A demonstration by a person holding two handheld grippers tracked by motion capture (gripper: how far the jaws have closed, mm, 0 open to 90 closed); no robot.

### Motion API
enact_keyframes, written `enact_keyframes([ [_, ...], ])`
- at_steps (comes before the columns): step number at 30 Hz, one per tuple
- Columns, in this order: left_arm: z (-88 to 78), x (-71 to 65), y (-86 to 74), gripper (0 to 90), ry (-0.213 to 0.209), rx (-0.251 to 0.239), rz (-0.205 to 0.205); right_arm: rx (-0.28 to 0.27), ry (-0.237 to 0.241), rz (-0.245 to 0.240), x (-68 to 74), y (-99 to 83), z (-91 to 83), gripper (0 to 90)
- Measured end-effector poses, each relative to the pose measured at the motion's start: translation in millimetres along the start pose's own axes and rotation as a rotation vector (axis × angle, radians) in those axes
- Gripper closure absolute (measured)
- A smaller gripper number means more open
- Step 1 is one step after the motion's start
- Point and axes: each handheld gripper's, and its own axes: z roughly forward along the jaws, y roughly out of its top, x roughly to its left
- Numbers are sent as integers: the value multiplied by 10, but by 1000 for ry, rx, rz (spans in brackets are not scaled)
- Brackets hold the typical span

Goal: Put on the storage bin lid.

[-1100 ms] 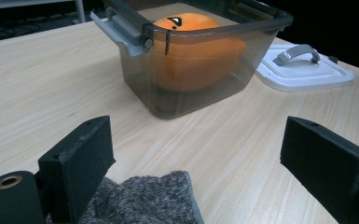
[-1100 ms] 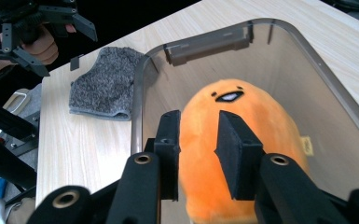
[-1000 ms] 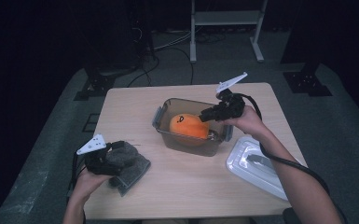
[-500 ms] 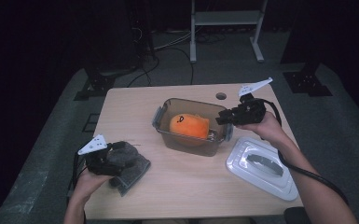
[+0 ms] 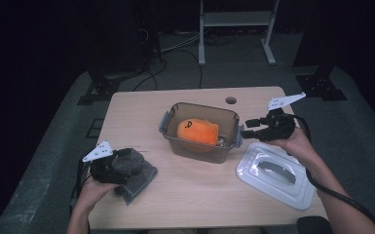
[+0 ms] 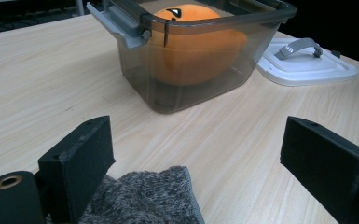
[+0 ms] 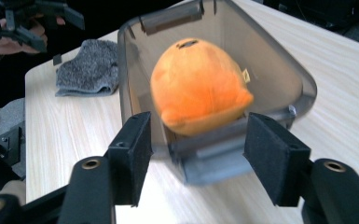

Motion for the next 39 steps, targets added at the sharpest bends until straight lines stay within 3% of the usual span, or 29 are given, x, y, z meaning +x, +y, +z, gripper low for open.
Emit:
enact_keyframes([
  [5, 0, 2, -4, 89, 1, 1, -1, 4, -12, 10, -12, -168, -45, 346],
  [18, -17, -8, -2, 89, 7, -8, -8, 21, -35, -2, -27, -573, -60, 327],
  [39, -27, -10, -4, 89, 7, -11, -11, 39, -99, 51, -95, -1113, -187, 322],
])
